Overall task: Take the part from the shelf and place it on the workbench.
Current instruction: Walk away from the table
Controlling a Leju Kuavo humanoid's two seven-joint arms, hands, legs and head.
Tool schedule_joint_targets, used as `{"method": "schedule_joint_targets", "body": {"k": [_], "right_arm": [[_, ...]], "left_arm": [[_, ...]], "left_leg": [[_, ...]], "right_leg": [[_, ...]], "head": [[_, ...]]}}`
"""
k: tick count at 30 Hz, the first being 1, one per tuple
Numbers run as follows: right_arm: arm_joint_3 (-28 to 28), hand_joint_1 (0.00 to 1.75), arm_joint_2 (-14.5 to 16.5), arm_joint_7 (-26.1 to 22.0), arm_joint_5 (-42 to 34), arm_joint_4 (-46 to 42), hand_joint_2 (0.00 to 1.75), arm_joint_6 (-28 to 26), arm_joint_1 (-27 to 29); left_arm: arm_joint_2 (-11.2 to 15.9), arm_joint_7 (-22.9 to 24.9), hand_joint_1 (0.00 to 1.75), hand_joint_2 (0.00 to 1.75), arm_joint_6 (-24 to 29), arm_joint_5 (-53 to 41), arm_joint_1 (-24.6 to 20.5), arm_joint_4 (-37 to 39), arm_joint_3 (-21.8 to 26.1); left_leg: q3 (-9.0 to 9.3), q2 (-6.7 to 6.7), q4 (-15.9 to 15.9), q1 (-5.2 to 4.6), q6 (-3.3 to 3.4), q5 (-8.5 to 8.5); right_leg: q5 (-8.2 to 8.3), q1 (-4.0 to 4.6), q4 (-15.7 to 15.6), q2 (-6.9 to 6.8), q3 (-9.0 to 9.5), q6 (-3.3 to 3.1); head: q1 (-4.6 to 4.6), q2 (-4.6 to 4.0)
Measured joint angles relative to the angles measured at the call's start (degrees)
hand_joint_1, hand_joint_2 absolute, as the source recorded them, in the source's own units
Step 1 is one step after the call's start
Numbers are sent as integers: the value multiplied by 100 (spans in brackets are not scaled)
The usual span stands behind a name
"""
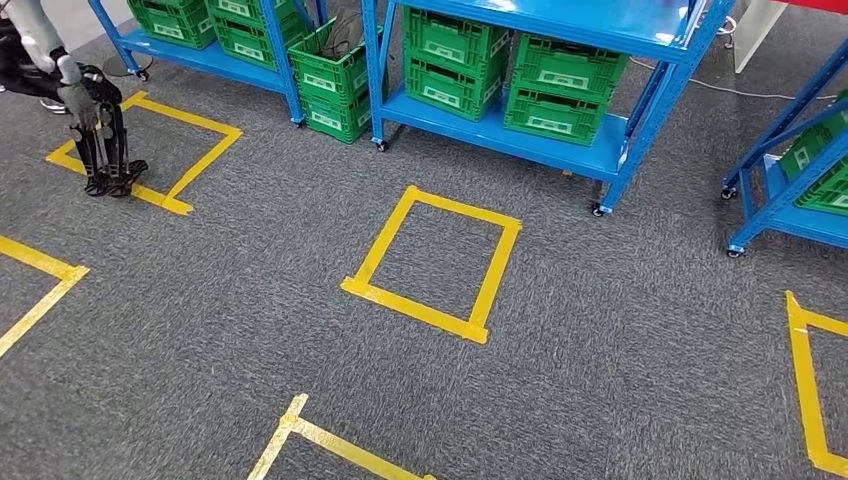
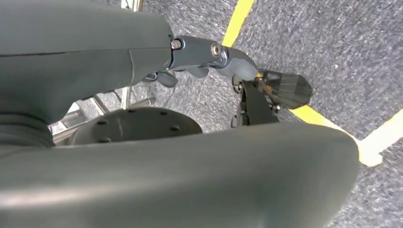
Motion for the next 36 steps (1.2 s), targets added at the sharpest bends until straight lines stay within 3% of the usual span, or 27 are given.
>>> {"method": "schedule_joint_targets", "body": {"k": [1, 4, 5, 6, 8, 10, 11, 14, 16, 18, 20, 21, 22, 24, 25, 26, 27, 31, 32, 33, 36], "right_arm": [[2, 0, -4, -3, 0, -1, 0, 40, 3], [17, 0, -4, -14, 8, 1, 0, 131, 25], [23, 0, -3, -16, 15, 2, 0, 144, 34], [29, 0, -3, -16, 23, 2, 0, 150, 48], [37, 0, -8, -2, 39, 3, 0, 145, 73], [52, 0, 2, 28, 53, 4, 0, 134, 75], [63, 0, 8, 42, 60, 5, 0, 129, 70], [86, 0, 10, 58, 71, 6, 0, 111, 65], [96, 0, 3, 61, 72, 3, 0, 100, 66], [115, 0, 2, 62, 72, 2, 0, 95, 53], [132, 0, 7, 62, 72, 2, 0, 95, 36], [137, 0, 8, 62, 72, 2, 0, 95, 35], [141, 0, 9, 62, 72, 3, 0, 95, 42], [147, 0, 9, 62, 72, 3, 0, 94, 53], [149, 0, 12, 62, 72, 3, 0, 93, 58], [151, 0, 15, 60, 71, 2, 0, 92, 53], [154, 0, 19, 57, 70, 1, 0, 92, 47], [165, 0, 25, 52, 70, -1, 0, 90, 28], [167, 0, 25, 51, 70, -1, 0, 89, 25], [168, 0, 25, 49, 70, -2, 0, 89, 20], [170, 0, 25, 42, 70, -1, 0, 89, 27]], "left_arm": [[-3, -16, 0, 0, -11, -5, -4, -2, 0], [-3, -21, 0, 0, -38, -10, 3, -2, 0], [1, -14, 0, 0, -44, -9, 13, -1, 0], [3, -8, 0, 0, -48, -9, 21, 1, 0], [3, 0, 0, 0, -58, -9, 29, 1, 0], [12, 4, 0, 0, -58, -11, 26, 3, 0], [19, 6, 0, 0, -55, -15, 23, 3, 0], [26, 18, 0, 0, -45, -28, 5, 3, -1], [26, 25, 0, 0, -42, -29, -7, 2, -2], [25, 26, 0, 0, -41, -29, -4, 1, -2], [25, 31, 0, 0, -39, -29, 13, 1, -2], [26, 34, 0, 0, -36, -29, 27, 2, -2], [28, 39, 0, 0, -33, -29, 41, 3, -2], [38, 48, 0, 0, -30, -32, 55, 5, -2], [43, 53, 0, 0, -30, -34, 54, 5, -2], [46, 58, 0, 0, -30, -35, 44, 5, -2], [48, 62, 0, 0, -30, -37, 31, 4, -2], [46, 71, 0, 0, -26, -37, 25, 2, -2], [47, 71, 0, 0, -23, -37, 37, 3, -1], [48, 70, 0, 0, -22, -36, 44, 4, -1], [44, 70, 0, 0, -16, -35, 38, 4, 0]], "left_leg": [[69, -3, -84, 21, 29, 29], [123, -11, -139, 37, 45, 40], [119, -16, -136, 38, 33, 22], [125, -23, -131, 44, 15, -4], [178, -40, -101, 71, -47, -78], [224, -48, -42, 80, -141, -173], [236, -47, -15, 76, -188, -212], [314, -49, -4, 92, -288, -271], [272, -136, 163, 123, -329, -363], [-119, -261, 810, 128, -335, -548], [-743, -315, 1666, 120, -323, -661], [-992, -325, 1903, 115, -309, -601], [-1136, -332, 1920, 108, -289, -438], [-1078, -354, 1321, 85, -236, 133], [-975, -375, 980, 70, -214, 344], [-832, -392, 664, 51, -198, 450], [-727, -405, 483, 31, -182, 440], [-503, -406, 252, 20, -69, 263], [-446, -400, 235, 28, -37, 240], [-393, -396, 222, 30, -9, 213], [-258, -385, 218, -10, 53, 85]], "right_leg": [[-100, -7, 172, 17, -83, 21], [-508, -76, 1172, 47, -590, 83], [-536, -106, 1384, 46, -704, 108], [-469, -136, 1396, 45, -723, 131], [-134, -194, 842, 33, -477, 173], [24, -205, 225, 13, -159, 172], [14, -197, 72, 11, -60, 136], [-88, -149, 62, 44, 15, -29], [-120, -141, 28, 65, 86, -113], [-159, -136, 0, 88, 165, -181], [-230, -115, -2, 135, 241, -222], [-277, -104, -3, 168, 296, -229], [-330, -98, -4, 201, 363, -228], [-443, -93, -9, 258, 506, -208], [-501, -95, -26, 278, 559, -188], [-560, -94, -40, 294, 594, -154], [-600, -97, -71, 303, 609, -114], [-603, -100, -74, 272, 790, 48], [-644, -99, 53, 234, 717, 70], [-716, -99, 307, 195, 563, 87], [-1062, -90, 1265, 137, -147, 102]], "head": [[12, 0], [87, 0], [98, 0], [104, 0], [125, 0], [176, 0], [181, 0], [102, 0], [59, 0], [1, 0], [-55, 0], [-78, 0], [-98, 0], [-142, 0], [-162, 0], [-182, 0], [-202, 0], [-208, 0], [-185, 0], [-153, 0], [-65, 0]]}}
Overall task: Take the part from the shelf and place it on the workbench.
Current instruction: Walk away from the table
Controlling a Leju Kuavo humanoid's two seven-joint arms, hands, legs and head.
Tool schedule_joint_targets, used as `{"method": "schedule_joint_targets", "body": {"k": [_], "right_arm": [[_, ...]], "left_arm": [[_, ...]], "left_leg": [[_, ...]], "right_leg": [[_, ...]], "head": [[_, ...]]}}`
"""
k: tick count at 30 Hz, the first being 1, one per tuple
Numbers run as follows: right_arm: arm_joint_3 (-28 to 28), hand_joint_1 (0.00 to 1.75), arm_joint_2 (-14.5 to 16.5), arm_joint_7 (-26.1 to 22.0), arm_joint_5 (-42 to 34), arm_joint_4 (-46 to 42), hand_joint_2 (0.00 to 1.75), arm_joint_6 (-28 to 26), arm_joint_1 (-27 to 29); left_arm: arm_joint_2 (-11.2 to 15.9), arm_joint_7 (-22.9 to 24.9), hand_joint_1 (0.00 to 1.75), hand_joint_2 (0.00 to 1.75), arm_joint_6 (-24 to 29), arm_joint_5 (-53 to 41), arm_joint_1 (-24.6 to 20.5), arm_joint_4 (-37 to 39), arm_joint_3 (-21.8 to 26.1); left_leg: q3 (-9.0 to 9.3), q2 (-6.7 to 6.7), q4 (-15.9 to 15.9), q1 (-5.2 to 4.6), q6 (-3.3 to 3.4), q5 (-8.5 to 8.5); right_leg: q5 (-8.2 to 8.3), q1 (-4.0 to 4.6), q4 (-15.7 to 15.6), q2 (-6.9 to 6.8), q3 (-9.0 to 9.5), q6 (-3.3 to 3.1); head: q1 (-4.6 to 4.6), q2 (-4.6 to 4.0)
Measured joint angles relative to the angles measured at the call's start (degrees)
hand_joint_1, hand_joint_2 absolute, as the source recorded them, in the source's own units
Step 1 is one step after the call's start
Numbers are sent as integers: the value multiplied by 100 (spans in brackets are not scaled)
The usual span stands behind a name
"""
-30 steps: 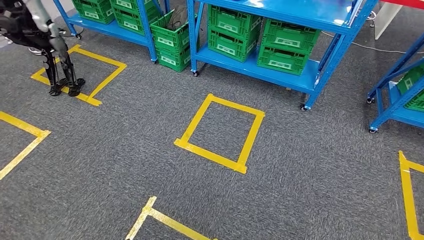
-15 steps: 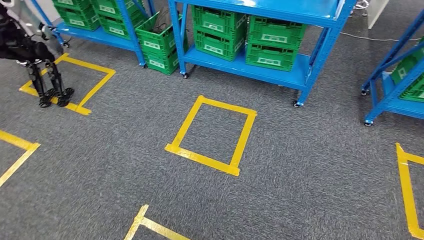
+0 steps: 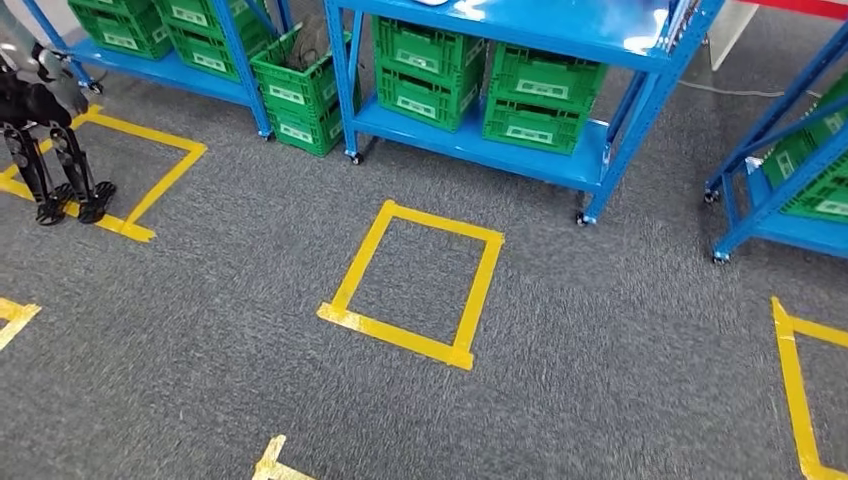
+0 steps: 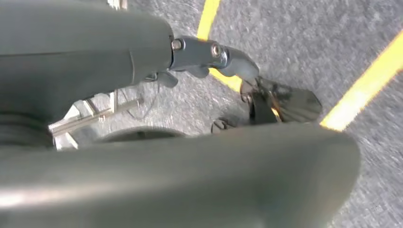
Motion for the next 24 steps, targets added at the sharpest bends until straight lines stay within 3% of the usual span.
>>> {"method": "schedule_joint_targets", "body": {"k": [1, 2, 4, 5, 7, 8, 10, 12, 14, 16, 17, 19, 20, 22, 24], "right_arm": [[1, 0, -1, -2, 0, 1, 0, -1, 10], [1, 0, -1, -4, 0, 1, 0, -2, 21], [2, 0, -10, -7, 0, 2, 0, -8, 39], [2, 0, -16, -7, -1, 4, 0, -11, 43], [2, 0, -37, -9, -2, 9, 0, -19, 38], [3, 0, -44, -13, -2, 10, 0, -20, 33], [4, 0, -54, -22, -2, 10, 0, -23, 37], [4, 0, -59, -33, -2, 10, 0, -25, 34], [4, 0, -56, -40, -2, 10, 0, -24, 14], [4, 0, -49, -42, -2, 10, 0, -22, 10], [4, 0, -47, -42, -2, 11, 0, -22, 16], [4, 0, -47, -42, -2, 12, 0, -22, 29], [4, 0, -55, -42, -2, 12, 0, -22, 28], [5, 0, -67, -42, -2, 12, 0, -23, 18], [6, 0, -69, -43, -3, 13, 0, -21, 12]], "left_arm": [[-3, 0, 0, 0, 4, 1, 0, 0, -1], [-4, 0, 0, 0, 9, 2, 2, 0, -1], [-11, 0, 0, 0, 15, 5, 11, 1, -2], [-20, 0, 0, 0, 15, 7, 11, 1, -2], [-44, -1, 0, 0, 15, 8, 2, -3, -1], [-50, -2, 0, 0, 16, 8, -5, -5, -1], [-56, -5, 0, 0, 20, 7, -9, -9, -2], [-57, -5, 0, 0, 23, 5, -13, -10, -2], [-58, -3, 0, 0, 25, 5, -19, -10, -2], [-55, -3, 0, 0, 26, 5, -16, -10, -2], [-51, -3, 0, 0, 29, 5, -7, -9, -2], [-46, -2, 0, 0, 32, 5, 17, -5, -3], [-51, -2, 0, 0, 31, 5, 32, -4, -3], [-64, -5, 0, 0, 27, 5, 30, -4, -3], [-67, -8, 0, 0, 27, 4, 15, -4, -3]], "left_leg": [[63, 0, 0, -16, 10, -53], [138, 0, 0, -33, 17, -108], [277, 6, -4, -61, 24, -221], [342, 7, -7, -74, 18, -269], [417, 12, -11, -75, -23, -332], [471, 13, -2, -78, -56, -335], [525, 19, 77, -72, -112, -374], [386, 14, 381, -49, -165, -515], [-7, 8, 969, 2, -222, -753], [-391, 9, 1377, 63, -281, -897], [-474, 11, 1336, 95, -317, -820], [-413, 10, 783, 171, -412, -319], [-374, 7, 506, 192, -461, -162], [-329, 15, 258, 200, -443, -52], [-293, 27, 306, 177, -309, -58]], "right_leg": [[-35, 8, 105, -1, -165, -12], [51, 22, 25, -1, -242, -39], [599, 72, -554, -15, -189, -157], [789, 104, -792, -29, -161, -221], [929, 157, -1075, -44, -126, -327], [891, 167, -1106, -38, -104, -351], [1016, 145, -1259, -28, 76, -406], [1035, 108, -1331, -24, 243, -448], [1005, 93, -1338, -11, 293, -466], [945, 65, -1333, 10, 336, -438], [901, 37, -1328, 24, 379, -406], [791, -27, -1304, 51, 458, -310], [733, -51, -1274, 62, 507, -255], [638, -55, -1225, 73, 502, -142], [578, -52, -1217, 77, 510, -55]], "head": [[22, 0], [46, 0], [101, 0], [102, 0], [114, 0], [107, 0], [118, 0], [85, 0], [37, 0], [7, 0], [0, 0], [-27, 0], [-59, 0], [-128, 0], [-122, 0]]}}
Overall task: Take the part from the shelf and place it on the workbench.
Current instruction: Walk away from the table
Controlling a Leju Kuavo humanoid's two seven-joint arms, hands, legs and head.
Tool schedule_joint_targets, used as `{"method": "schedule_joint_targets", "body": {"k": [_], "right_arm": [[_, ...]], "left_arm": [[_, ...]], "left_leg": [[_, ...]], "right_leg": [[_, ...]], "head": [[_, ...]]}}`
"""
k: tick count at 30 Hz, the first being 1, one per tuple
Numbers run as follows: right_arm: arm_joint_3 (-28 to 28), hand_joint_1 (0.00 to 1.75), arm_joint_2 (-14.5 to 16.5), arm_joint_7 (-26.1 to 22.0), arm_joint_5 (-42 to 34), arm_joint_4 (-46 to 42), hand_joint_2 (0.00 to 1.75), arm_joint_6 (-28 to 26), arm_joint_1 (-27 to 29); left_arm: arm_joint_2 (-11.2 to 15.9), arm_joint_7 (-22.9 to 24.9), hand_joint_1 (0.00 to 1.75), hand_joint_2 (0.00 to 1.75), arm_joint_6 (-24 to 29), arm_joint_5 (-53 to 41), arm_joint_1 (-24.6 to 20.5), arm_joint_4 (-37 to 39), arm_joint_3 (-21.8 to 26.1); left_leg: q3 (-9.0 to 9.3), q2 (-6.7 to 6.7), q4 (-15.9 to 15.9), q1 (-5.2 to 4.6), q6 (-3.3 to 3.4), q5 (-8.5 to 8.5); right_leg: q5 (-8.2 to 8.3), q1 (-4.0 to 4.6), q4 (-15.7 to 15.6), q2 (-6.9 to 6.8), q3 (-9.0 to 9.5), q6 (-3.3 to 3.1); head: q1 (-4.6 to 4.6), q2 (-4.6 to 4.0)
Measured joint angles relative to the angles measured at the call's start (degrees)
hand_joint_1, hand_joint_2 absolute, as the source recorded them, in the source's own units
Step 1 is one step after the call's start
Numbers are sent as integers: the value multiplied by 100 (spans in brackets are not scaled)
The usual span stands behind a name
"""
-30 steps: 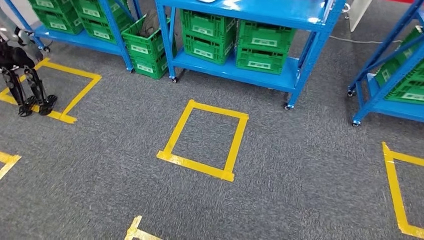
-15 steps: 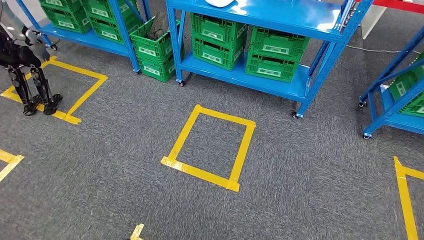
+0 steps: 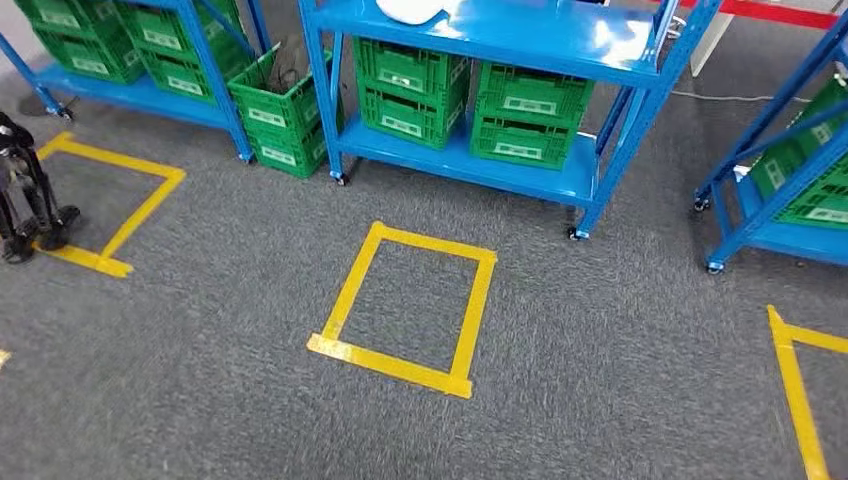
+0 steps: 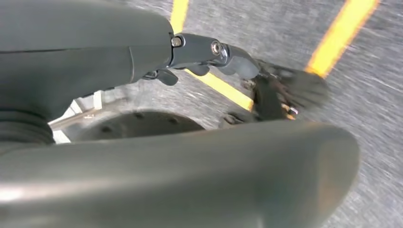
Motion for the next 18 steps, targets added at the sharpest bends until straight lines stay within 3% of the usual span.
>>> {"method": "schedule_joint_targets", "body": {"k": [2, 3, 6, 7, 8, 10, 12, 15, 18], "right_arm": [[0, 0, -1, -3, -2, -1, 0, 4, -3], [0, 0, -2, -4, -5, -2, 0, 5, -8], [0, 0, -2, -9, -19, -2, 0, 8, -12], [0, 0, -3, -12, -25, -2, 0, 8, -7], [0, 0, -3, -13, -29, -1, 0, 9, -1], [0, 0, -3, -14, -36, -1, 0, 12, 8], [1, 0, -16, -14, -39, 0, 0, 14, -1], [2, 0, -31, -15, -41, -1, 0, 11, -26], [3, 0, -35, -20, -41, -2, 0, 6, -11]], "left_arm": [[3, -5, 0, 0, 3, -3, -5, 1, 1], [4, -11, 0, 0, 3, -5, -10, 1, 1], [6, -27, 0, 0, 3, -13, -23, 1, 0], [7, -34, 0, 0, 4, -16, -21, 1, -1], [9, -42, 0, 0, 7, -19, -18, 2, -1], [13, -64, 0, 0, 12, -24, -16, 2, -1], [1, -84, 0, 0, 14, -26, -20, 1, -1], [-10, -93, 0, 0, 13, -30, -38, -2, -1], [-10, -94, 0, 0, 15, -29, -40, -4, -1]], "left_leg": [[50, -1, -3, -5, 89, 44], [64, -1, -10, -10, 119, 37], [93, 0, -17, -70, 202, -17], [113, -3, -17, -98, 226, -41], [144, -9, -17, -125, 245, -68], [237, -24, -25, -174, 269, -126], [296, -26, -59, -197, 267, -180], [379, -5, -156, -170, 188, -200], [376, -5, -67, -161, 117, -270]], "right_leg": [[-92, -17, 89, -29, -1, 53], [-186, -20, 275, -50, -89, 66], [-552, 4, 1333, -89, -743, 54], [-561, 18, 1579, -89, -938, 32], [-460, 37, 1632, -89, -1043, -3], [19, 109, 1128, -90, -951, -131], [346, 190, 477, -116, -723, -294], [369, 274, 134, -129, -564, -404], [481, 221, -174, -114, -277, -418]], "head": [[63, 0], [98, 0], [220, 0], [244, 0], [262, 0], [300, 0], [310, 0], [315, 0], [332, 0]]}}
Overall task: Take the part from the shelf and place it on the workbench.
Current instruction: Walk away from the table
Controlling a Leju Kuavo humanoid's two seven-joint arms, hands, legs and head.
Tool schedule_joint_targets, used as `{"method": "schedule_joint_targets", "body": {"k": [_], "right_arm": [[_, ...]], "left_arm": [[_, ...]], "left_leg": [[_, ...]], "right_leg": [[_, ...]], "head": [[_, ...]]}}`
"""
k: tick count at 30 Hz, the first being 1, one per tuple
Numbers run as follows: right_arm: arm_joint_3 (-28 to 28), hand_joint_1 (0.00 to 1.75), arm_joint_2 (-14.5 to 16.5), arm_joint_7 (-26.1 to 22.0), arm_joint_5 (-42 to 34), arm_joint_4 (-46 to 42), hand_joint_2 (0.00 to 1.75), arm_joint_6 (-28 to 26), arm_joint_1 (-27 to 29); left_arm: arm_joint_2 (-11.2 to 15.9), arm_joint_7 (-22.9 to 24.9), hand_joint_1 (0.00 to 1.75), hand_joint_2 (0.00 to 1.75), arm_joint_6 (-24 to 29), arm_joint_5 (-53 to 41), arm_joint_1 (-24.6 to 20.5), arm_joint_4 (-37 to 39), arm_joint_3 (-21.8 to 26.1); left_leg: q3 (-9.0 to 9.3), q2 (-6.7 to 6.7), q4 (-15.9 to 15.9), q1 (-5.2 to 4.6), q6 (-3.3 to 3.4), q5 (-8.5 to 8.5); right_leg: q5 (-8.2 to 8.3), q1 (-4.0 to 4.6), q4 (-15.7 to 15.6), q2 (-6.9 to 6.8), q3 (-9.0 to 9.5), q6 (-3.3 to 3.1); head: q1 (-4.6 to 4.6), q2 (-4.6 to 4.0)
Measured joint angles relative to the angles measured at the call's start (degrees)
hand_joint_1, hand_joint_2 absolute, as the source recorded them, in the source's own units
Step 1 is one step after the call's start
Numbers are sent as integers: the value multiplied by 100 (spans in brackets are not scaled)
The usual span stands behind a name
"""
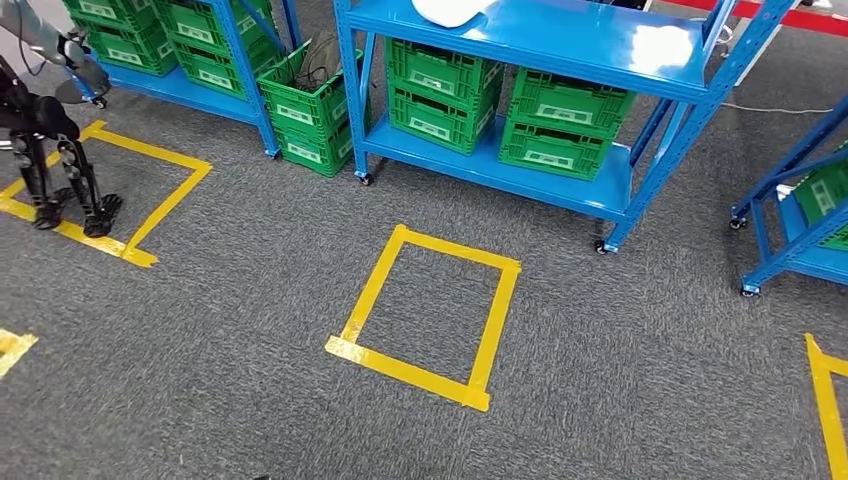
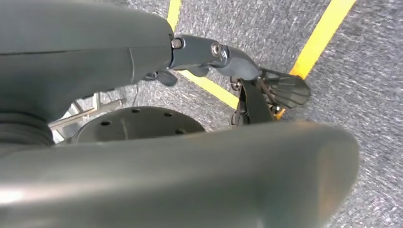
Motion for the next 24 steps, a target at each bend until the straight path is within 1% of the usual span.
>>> {"method": "schedule_joint_targets", "body": {"k": [1, 2, 3, 4, 5, 6, 7, 8, 9, 10, 11, 12, 13, 14, 15, 16, 18, 19, 20, 21, 22, 23, 24], "right_arm": [[1, 0, 3, -2, 0, 1, 0, -2, 4], [1, 0, 9, -2, -1, 1, 0, -2, 3], [2, 0, 16, -2, -2, 2, 0, -4, -1], [2, 0, 23, -2, -3, 2, 0, -6, -3], [3, 0, 29, -2, -6, 2, 0, -10, 0], [3, 0, 33, -2, -9, 2, 0, -13, 6], [4, 0, 36, -2, -11, 2, 0, -16, 12], [4, 0, 36, -2, -14, 2, 0, -17, 15], [5, 0, 36, -2, -15, 1, 0, -17, 9], [5, 0, 34, -2, -16, 1, 0, -18, 3], [7, 0, 33, -2, -17, 1, 0, -19, -4], [8, 0, 33, -2, -17, 1, 0, -19, -12], [10, 0, 33, -2, -17, 2, 0, -20, -15], [16, 0, 33, -2, -17, 2, 0, -21, -18], [25, 0, 34, -2, -17, 2, 0, -22, -19], [35, 0, 34, -2, -17, 2, 0, -22, -19], [50, 0, 36, -2, -19, 2, 0, -23, -12], [54, 0, 36, -2, -20, 2, 0, -23, -6], [60, 0, 36, -2, -21, 2, 0, -23, 0], [67, 0, 36, -2, -22, 2, 0, -23, 7], [74, 0, 36, -2, -22, 2, 0, -22, 11], [80, 0, 33, -2, -22, 2, 0, -23, 12], [84, 0, 32, -2, -22, 2, 0, -23, 8]], "left_arm": [[3, 0, 0, 0, 2, 2, 4, 1, 0], [5, 0, 0, 0, 4, 4, 6, 1, 0], [7, 1, 0, 0, 6, 7, 7, 1, 0], [11, 2, 0, 0, 11, 9, 11, 1, 0], [18, 2, 0, 0, 16, 11, 16, 1, 0], [25, 2, 0, 0, 21, 12, 21, 2, 0], [32, 2, 0, 0, 26, 14, 24, 3, 0], [37, 2, 0, 0, 27, 15, 23, 4, 0], [40, 2, 0, 0, 27, 15, 17, 4, 0], [42, 2, 0, 0, 27, 16, 10, 4, 0], [41, 3, 0, 0, 27, 16, 6, 3, 0], [41, 3, 0, 0, 27, 16, 3, 3, 0], [41, 3, 0, 0, 27, 16, 5, 3, 0], [44, 3, 0, 0, 27, 16, 9, 3, 0], [48, 2, 0, 0, 26, 16, 10, 4, 0], [52, 1, 0, 0, 25, 15, 10, 4, 0], [57, 1, 0, 0, 23, 14, 11, 5, 0], [57, 1, 0, 0, 23, 14, 13, 5, 0], [57, 2, 0, 0, 23, 14, 16, 5, 0], [57, 1, 0, 0, 24, 14, 17, 5, 0], [56, 1, 0, 0, 25, 14, 17, 5, 0], [53, 0, 0, 0, 25, 14, 15, 5, 0], [50, 0, 0, 0, 25, 14, 11, 4, 0]], "left_leg": [[-121, -6, 232, 6, -21, -101], [-300, -10, 555, 16, -50, -224], [-523, -9, 907, 32, -77, -327], [-714, -8, 1162, 46, -102, -351], [-823, -7, 1230, 59, -125, -266], [-815, -7, 1070, 70, -144, -72], [-706, -5, 733, 82, -160, 180], [-558, -7, 363, 91, -174, 373], [-403, -13, 59, 95, -162, 481], [-300, -18, -116, 91, -134, 505], [-249, -23, -173, 80, -93, 463], [-224, -26, -186, 73, -39, 446], [-220, -25, -192, 75, 1, 447], [-212, -25, -199, 79, 38, 444], [-202, -25, -208, 86, 70, 441], [-192, -23, -214, 86, 97, 433], [-180, -20, -213, 64, 133, 402], [-166, -20, -212, 52, 141, 384], [-143, -23, -212, 42, 145, 364], [-109, -28, -212, 34, 145, 342], [-69, -33, -213, 27, 142, 317], [-47, -36, -216, 22, 134, 294], [-20, -36, -219, 16, 114, 269]], "right_leg": [[28, -27, -74, -3, 68, 5], [26, -33, -101, -5, 103, 1], [17, -41, -106, -1, 119, 1], [-5, -50, -103, 4, 135, 11], [-35, -61, -100, 10, 162, 28], [-71, -77, -94, 16, 201, 53], [-113, -93, -83, 20, 244, 85], [-165, -97, -63, 23, 261, 126], [-225, -96, -37, 29, 262, 169], [-270, -91, -19, 31, 253, 213], [-304, -86, -10, 34, 239, 252], [-322, -91, -9, 36, 245, 285], [-333, -101, -2, 33, 257, 318], [-377, -110, 61, 30, 243, 348], [-476, -121, 233, 26, 169, 378], [-630, -130, 536, 22, 21, 403], [-953, -141, 1326, 20, -426, 429], [-1002, -142, 1600, 20, -608, 428], [-925, -140, 1660, 20, -690, 415], [-735, -134, 1491, 20, -662, 390], [-474, -122, 1131, 19, -539, 349], [-264, -104, 739, 16, -392, 303], [-123, -81, 412, 9, -260, 260]], "head": [[-24, 0], [-55, 0], [-85, 0], [-109, 0], [-133, 0], [-158, 0], [-182, 0], [-210, 0], [-234, 0], [-239, 0], [-236, 0], [-223, 0], [-206, 0], [-190, 0], [-164, 0], [-131, 0], [-67, 0], [-50, 0], [-36, 0], [-21, 0], [-4, 0], [10, 0], [18, 0]]}}
